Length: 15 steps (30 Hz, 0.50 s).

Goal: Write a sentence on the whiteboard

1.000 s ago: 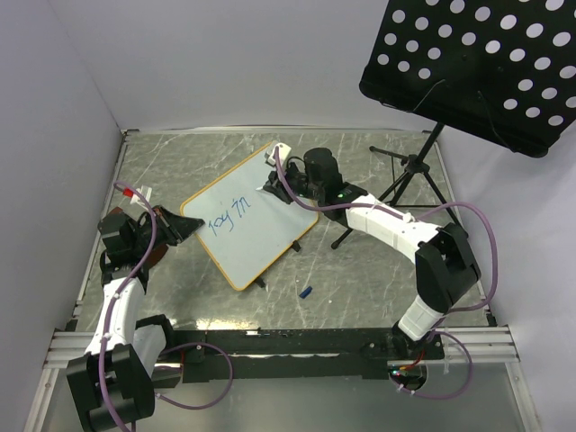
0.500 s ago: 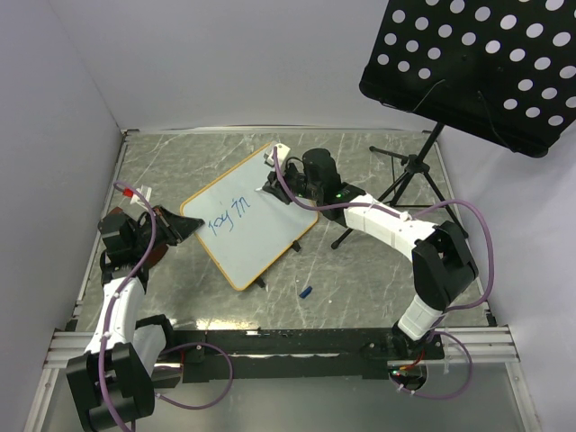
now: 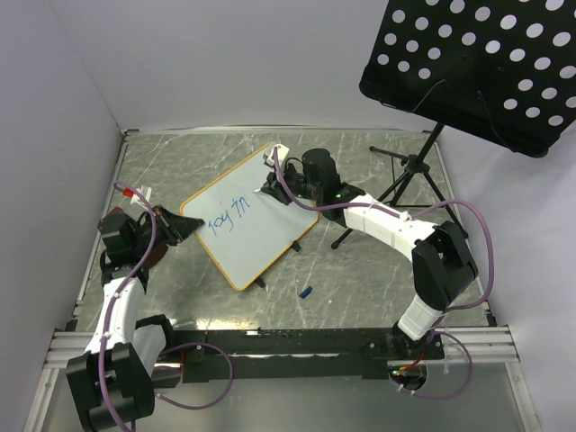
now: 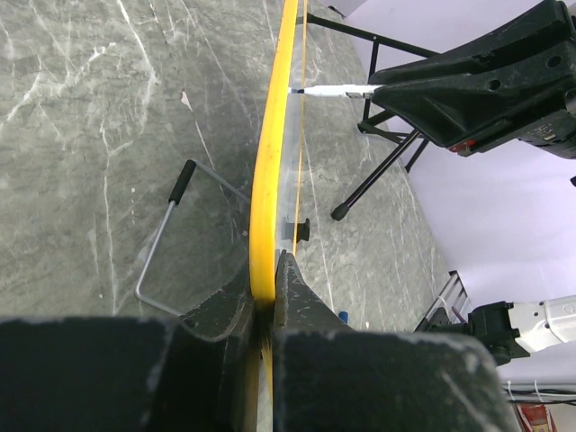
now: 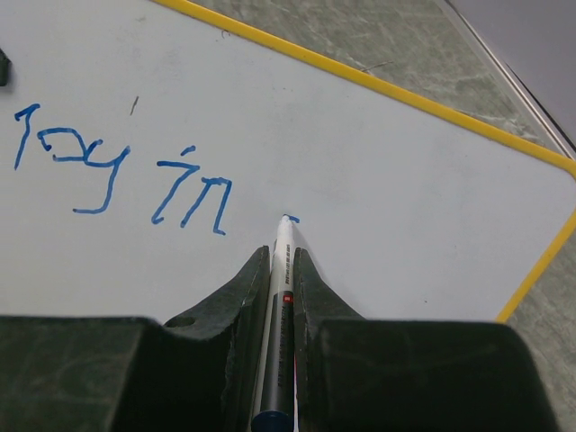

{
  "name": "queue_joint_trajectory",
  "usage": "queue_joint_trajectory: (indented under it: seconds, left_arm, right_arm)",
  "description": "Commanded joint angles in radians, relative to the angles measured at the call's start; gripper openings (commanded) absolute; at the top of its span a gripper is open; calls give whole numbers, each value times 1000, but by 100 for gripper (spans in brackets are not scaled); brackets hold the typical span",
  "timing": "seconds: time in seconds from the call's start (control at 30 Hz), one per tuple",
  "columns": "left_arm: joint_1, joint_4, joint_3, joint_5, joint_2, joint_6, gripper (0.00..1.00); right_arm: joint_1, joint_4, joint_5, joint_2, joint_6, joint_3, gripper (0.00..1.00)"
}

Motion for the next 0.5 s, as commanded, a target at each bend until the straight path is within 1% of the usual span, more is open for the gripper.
queue_joint_trajectory:
  seconds: [0.0, 0.23, 0.47]
  left_arm:
    - [-15, 20, 13, 11, 1, 113, 1]
    - [-15, 16, 13, 9, -1, 116, 1]
    - [-15, 13, 14, 8, 1, 116, 1]
  right_arm:
    - [14, 32, -43, -3, 2, 21, 0]
    - [16, -4, -48, -9, -11, 24, 0]
    - [13, -28, -16, -26, -30, 7, 0]
